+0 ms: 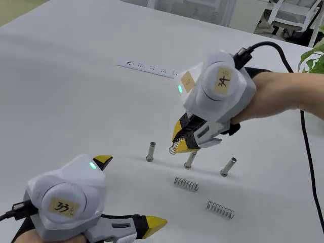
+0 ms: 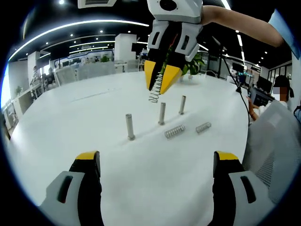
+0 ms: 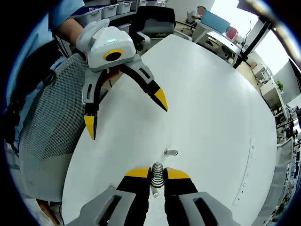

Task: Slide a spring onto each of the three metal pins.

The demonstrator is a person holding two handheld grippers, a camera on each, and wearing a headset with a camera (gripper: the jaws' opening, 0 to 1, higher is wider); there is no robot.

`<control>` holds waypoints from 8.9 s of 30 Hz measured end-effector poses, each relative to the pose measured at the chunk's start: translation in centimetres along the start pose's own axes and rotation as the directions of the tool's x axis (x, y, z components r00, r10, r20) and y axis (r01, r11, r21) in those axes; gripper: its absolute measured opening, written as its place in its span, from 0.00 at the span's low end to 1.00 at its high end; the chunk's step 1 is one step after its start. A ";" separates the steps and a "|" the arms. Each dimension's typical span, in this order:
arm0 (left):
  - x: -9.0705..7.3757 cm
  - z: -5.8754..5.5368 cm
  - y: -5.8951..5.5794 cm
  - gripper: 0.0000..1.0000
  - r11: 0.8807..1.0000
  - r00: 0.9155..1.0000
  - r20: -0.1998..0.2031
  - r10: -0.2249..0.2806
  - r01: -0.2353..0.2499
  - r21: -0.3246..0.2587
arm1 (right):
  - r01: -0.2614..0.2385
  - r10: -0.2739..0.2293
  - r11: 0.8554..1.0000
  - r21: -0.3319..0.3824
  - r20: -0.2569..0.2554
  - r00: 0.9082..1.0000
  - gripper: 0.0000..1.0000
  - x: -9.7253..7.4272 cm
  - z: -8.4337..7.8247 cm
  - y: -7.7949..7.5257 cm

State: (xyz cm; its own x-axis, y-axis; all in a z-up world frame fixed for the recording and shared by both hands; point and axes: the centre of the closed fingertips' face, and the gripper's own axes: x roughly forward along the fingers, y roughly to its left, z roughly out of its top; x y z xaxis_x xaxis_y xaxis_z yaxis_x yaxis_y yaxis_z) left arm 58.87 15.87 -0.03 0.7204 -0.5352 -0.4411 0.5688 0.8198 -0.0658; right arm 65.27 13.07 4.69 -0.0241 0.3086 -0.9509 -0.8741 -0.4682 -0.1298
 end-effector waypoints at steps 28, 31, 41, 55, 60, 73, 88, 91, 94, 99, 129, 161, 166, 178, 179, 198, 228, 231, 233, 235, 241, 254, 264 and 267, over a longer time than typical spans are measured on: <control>0.8 -0.6 0.3 0.99 1.000 0.999 -0.034 -0.016 0.015 -0.007 | -0.094 0.084 0.993 -0.078 -0.118 0.989 0.07 2.9 0.8 -2.5; 0.8 -0.7 0.2 0.99 1.000 0.999 -0.038 -0.016 0.016 -0.008 | -0.098 0.087 0.992 -0.080 -0.133 0.987 0.07 3.1 0.5 -2.8; 0.9 -1.3 0.1 0.98 1.000 0.999 -0.044 -0.020 0.019 -0.020 | -0.118 0.104 0.989 -0.087 -0.144 0.984 0.07 3.5 0.8 -2.5; 0.9 -1.8 0.2 0.97 0.999 0.998 -0.051 -0.024 0.022 -0.034 | -0.126 0.111 0.988 -0.090 -0.149 0.983 0.08 4.0 1.5 -2.1; 0.8 -1.9 0.4 0.96 0.999 0.998 -0.052 -0.023 0.021 -0.038 | -0.138 0.122 0.986 -0.094 -0.158 0.980 0.08 4.6 1.2 -2.5; 0.7 -2.2 0.5 0.95 0.999 0.998 -0.060 -0.024 0.021 -0.046 | -0.170 0.146 0.979 -0.112 -0.197 0.970 0.08 6.8 0.7 -2.3; 0.9 -2.5 0.5 0.94 0.998 0.997 -0.068 -0.028 0.025 -0.055 | -0.183 0.157 0.978 -0.102 -0.223 0.962 0.08 8.9 0.0 -1.8; 0.9 -2.5 0.5 0.94 0.998 0.997 -0.068 -0.027 0.023 -0.057 | -0.186 0.160 0.978 -0.099 -0.229 0.960 0.08 9.0 -0.2 -1.6; 1.0 -2.5 0.6 0.94 0.998 0.997 -0.070 -0.027 0.023 -0.059 | -0.186 0.160 0.978 -0.099 -0.228 0.960 0.08 9.2 -0.3 -1.6; 1.0 -2.6 0.5 0.94 0.998 0.997 -0.071 -0.027 0.023 -0.061 | -0.186 0.159 0.977 -0.100 -0.229 0.960 0.08 9.4 -0.4 -1.6; 0.2 -1.7 2.0 0.94 0.999 0.997 -0.075 -0.005 0.002 -0.040 | -0.072 0.069 0.997 -0.037 -0.068 0.995 0.98 8.9 -0.6 -1.4; 1.0 1.2 1.8 0.90 0.999 0.997 -0.068 -0.024 0.026 0.023 | 0.124 -0.195 0.946 0.299 0.221 0.955 0.99 3.4 -2.5 2.4; 0.9 1.0 1.6 0.90 0.999 0.996 -0.077 -0.034 0.036 0.031 | 0.152 -0.241 0.923 0.355 0.223 0.945 0.99 2.4 -3.8 3.5; 1.2 1.0 1.0 0.89 0.997 0.994 -0.095 -0.061 0.066 0.051 | 0.187 -0.333 0.847 0.498 0.222 0.916 0.99 0.6 -7.2 5.5; 1.3 1.1 1.0 0.89 0.996 0.993 -0.095 -0.064 0.069 0.053 | 0.188 -0.343 0.837 0.514 0.225 0.912 0.99 0.4 -7.4 5.8; 1.9 1.6 0.1 0.85 0.988 0.988 -0.094 -0.120 0.128 0.081 | 0.203 -0.456 0.697 0.688 0.206 0.866 0.99 -1.2 -11.3 10.1; 5.9 0.4 -4.1 0.61 0.931 0.952 -0.169 -0.254 0.288 0.223 | 0.200 -0.527 0.557 0.806 0.158 0.835 0.98 -1.5 -13.9 14.7; 7.1 0.1 -4.2 0.50 0.923 0.950 -0.191 -0.246 0.289 0.253 | 0.195 -0.527 0.546 0.815 0.153 0.836 0.98 -1.3 -14.2 15.0; 7.6 0.1 -4.2 0.47 0.924 0.951 -0.189 -0.246 0.289 0.249 | 0.193 -0.527 0.542 0.818 0.152 0.836 0.97 -1.3 -14.2 15.1; 8.2 0.1 -4.3 0.43 0.924 0.950 -0.191 -0.249 0.292 0.248 | 0.190 -0.528 0.536 0.822 0.152 0.836 0.97 -1.2 -14.2 15.3; 9.5 -0.1 -4.1 0.31 0.923 0.951 -0.198 -0.238 0.285 0.259 | 0.182 -0.530 0.525 0.831 0.153 0.834 0.97 -1.1 -14.2 15.7; 10.4 0.0 -3.9 0.17 0.919 0.939 -0.220 -0.264 0.314 0.239 | 0.170 -0.525 0.516 0.840 0.153 0.837 0.96 -0.8 -14.0 16.0; 10.2 -0.2 -4.3 0.11 0.924 0.932 -0.229 -0.282 0.328 0.198 | 0.163 -0.520 0.517 0.840 0.158 0.839 0.96 -0.5 -13.7 16.1; 10.1 -0.3 -4.4 0.10 0.921 0.928 -0.243 -0.283 0.333 0.200 | 0.165 -0.521 0.518 0.839 0.157 0.839 0.95 -0.5 -13.6 16.1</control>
State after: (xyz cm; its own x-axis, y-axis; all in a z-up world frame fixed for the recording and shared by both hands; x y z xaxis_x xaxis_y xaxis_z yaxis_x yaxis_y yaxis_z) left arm 63.56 6.91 -4.48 0.4114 -0.6792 -0.6079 0.8436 0.5363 -0.0283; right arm 57.87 -5.91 -0.71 0.3590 0.6332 -0.6857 -0.8643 0.5029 0.0118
